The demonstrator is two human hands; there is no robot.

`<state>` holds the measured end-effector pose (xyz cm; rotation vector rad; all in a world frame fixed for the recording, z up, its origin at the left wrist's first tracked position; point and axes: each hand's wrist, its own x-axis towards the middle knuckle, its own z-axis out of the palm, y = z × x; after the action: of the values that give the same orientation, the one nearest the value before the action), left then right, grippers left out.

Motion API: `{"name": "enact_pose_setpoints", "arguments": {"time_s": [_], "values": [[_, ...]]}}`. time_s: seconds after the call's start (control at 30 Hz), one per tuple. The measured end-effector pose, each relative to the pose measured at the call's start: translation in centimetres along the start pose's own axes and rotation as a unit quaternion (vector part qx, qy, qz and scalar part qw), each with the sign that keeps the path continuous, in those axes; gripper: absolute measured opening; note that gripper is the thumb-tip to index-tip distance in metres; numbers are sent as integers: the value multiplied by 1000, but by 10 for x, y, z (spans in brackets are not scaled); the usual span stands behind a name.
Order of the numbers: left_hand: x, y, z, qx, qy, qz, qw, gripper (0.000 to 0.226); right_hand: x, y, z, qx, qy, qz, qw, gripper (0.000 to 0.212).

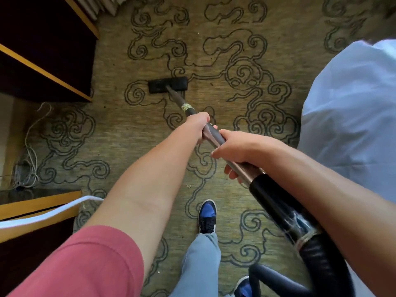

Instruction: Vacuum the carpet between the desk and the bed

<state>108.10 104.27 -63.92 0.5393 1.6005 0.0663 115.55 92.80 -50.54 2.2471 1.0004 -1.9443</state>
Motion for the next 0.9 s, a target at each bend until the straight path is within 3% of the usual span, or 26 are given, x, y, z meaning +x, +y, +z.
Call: {"name": "enact_pose_setpoints", "arguments": {"time_s": [0.1,0.27,0.5,0.7,0.9], "values": [[23,40,-14,8,9,20,1000,5,26,-33,-7,-19,17,-14,1000,31],[65,90,-33,6,5,-1,1000,20,71,-85,-29,-81,3,1,997,52],[108,148,-36,44,11,-2,999,14,119,-120,-62,-112,19,-17,993,57],[109,142,-40,22,-9,-25,999,13,133,-108,-51,-128,34,-26,991,56],[72,114,-39,2,-22,-29,999,17,100,-93,-45,-185,-3,-46,982,63]]}}
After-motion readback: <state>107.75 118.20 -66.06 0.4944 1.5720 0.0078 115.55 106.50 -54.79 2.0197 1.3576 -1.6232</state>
